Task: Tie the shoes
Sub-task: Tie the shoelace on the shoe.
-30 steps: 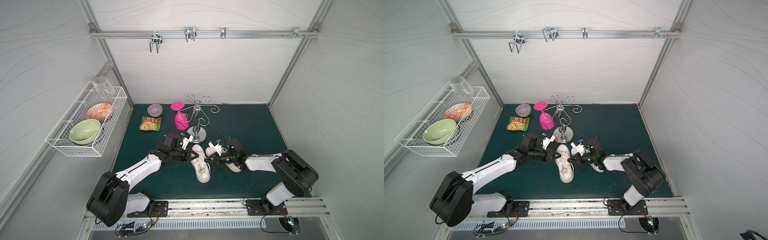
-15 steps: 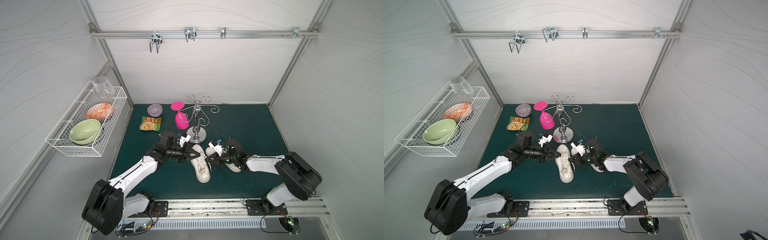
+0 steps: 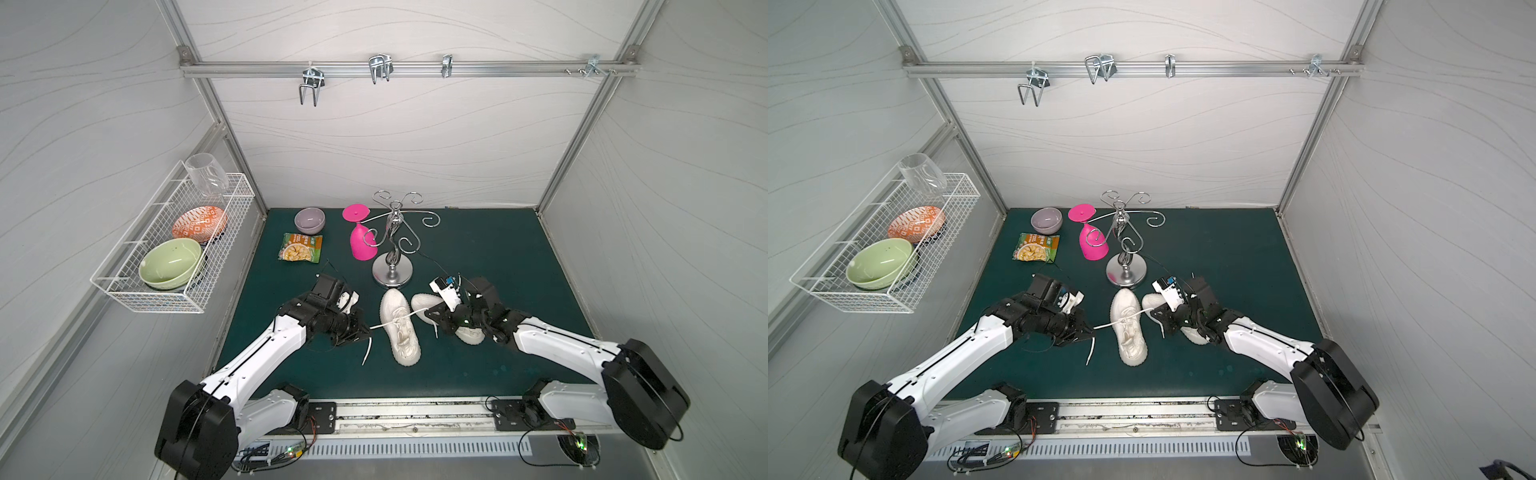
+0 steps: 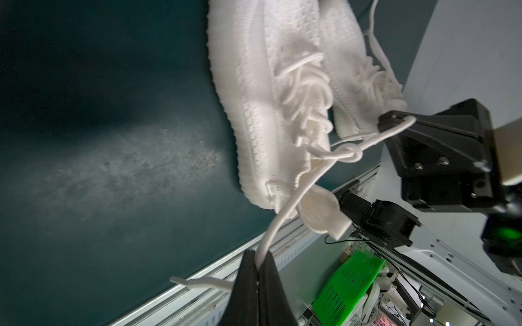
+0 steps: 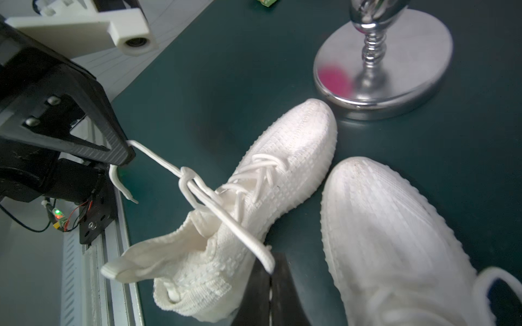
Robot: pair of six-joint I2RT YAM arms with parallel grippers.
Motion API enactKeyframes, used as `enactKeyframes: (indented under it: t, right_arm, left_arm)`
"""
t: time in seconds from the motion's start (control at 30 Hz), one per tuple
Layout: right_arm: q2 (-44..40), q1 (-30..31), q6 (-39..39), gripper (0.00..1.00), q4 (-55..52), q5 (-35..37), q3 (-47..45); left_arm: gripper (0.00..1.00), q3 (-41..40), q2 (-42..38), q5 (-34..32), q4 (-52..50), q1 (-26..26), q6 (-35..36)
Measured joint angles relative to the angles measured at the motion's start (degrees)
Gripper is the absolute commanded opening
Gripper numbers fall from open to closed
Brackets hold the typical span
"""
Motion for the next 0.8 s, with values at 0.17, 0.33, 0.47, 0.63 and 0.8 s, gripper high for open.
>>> enactKeyframes:
  t: [0.17, 0.33, 0.47, 0.63, 0.8]
  right_arm:
    - [-6.2, -2.1, 1.0, 0.00, -8.7, 3.2, 0.0]
    - [-10.1, -5.7, 3.0, 0.00, -16.7, 4.6, 0.0]
    - [-12.2, -8.3, 5.0, 0.00, -21.1, 4.9, 0.0]
    - [-12.7, -8.5, 7.5, 0.00, -23.5, 4.6, 0.1]
    - [-12.9, -8.5, 9.1, 0.00, -23.5, 4.2, -0.1]
  left_arm:
    - [0.00, -1.6, 0.1, -4.7, -0.6, 0.0, 0.0]
    - [0.00, -4.3, 0.0, -7.0, -0.3, 0.0, -0.5]
    - [0.00, -5.2, 0.1, -8.3, 0.2, 0.0, -0.8]
    - [0.00, -5.6, 0.1, -10.1, 0.9, 0.0, -1.6]
    - [0.00, -7.1, 0.1, -11.4, 1.9, 0.0, -2.1]
